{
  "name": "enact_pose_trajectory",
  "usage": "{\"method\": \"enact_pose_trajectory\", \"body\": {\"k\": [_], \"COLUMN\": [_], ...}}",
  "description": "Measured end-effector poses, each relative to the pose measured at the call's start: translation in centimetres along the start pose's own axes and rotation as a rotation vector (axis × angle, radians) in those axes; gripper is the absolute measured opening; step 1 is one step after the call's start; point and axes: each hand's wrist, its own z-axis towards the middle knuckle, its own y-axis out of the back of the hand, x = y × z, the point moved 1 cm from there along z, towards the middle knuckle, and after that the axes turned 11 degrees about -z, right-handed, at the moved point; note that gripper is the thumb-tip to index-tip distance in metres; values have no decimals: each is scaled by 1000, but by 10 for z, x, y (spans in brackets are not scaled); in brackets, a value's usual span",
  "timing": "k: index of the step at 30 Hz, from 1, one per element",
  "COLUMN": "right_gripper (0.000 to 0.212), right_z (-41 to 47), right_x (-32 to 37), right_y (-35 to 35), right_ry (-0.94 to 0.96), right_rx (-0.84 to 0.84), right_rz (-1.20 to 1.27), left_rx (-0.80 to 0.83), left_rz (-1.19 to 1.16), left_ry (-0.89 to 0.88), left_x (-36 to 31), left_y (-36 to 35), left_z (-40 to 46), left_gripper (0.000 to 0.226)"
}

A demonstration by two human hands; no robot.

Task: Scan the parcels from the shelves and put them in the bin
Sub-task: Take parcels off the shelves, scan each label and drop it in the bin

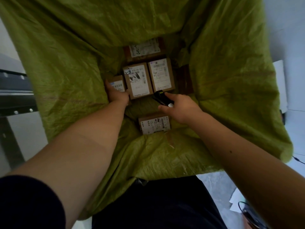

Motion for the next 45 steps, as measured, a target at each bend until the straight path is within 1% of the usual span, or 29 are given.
{"method": "enact_pose_trajectory", "body": {"k": [3,5,9,14,18,22,25,30,33,40,42,45], "right_gripper": [79,79,79,80,79,80,81,83,83,81,80,79], "right_z": [1,2,3,2,1,1,-1,-13,-27,-57,-63,-72], "right_x": [0,0,0,0,0,-1,-1,1,5,14,15,14], "right_y": [-1,-2,-6,-13,-18,-20,-22,-22,-21,-15,-12,-3], "right_ry": [1,8,16,2,-11,-30,-41,-77,-108,-113,-123,-116], "right_rx": [-10,-12,-4,13,13,2,3,-29,-61,-99,-96,-101], "right_rz": [-3,-2,-5,1,-6,10,9,-25,-70,-107,-115,-114], "left_rx": [-2,-2,-12,-15,-34,0,83,180,246,308,297,259], "left_rz": [46,36,59,178,215,309,411,621,767,1074,1115,1129], "left_ry": [-43,-62,-151,-183,-185,-162,-201,-200,-276,-527,-571,-586], "left_x": [4,5,9,14,12,14,20,18,10,-12,-17,-25], "left_y": [-1,-1,-2,-3,-2,0,6,21,25,45,51,60], "left_z": [3,3,6,10,13,0,-15,-52,-75,-116,-123,-136], "left_gripper": [106,105,93,86,74,80,89,90,89,88,89,89]}}
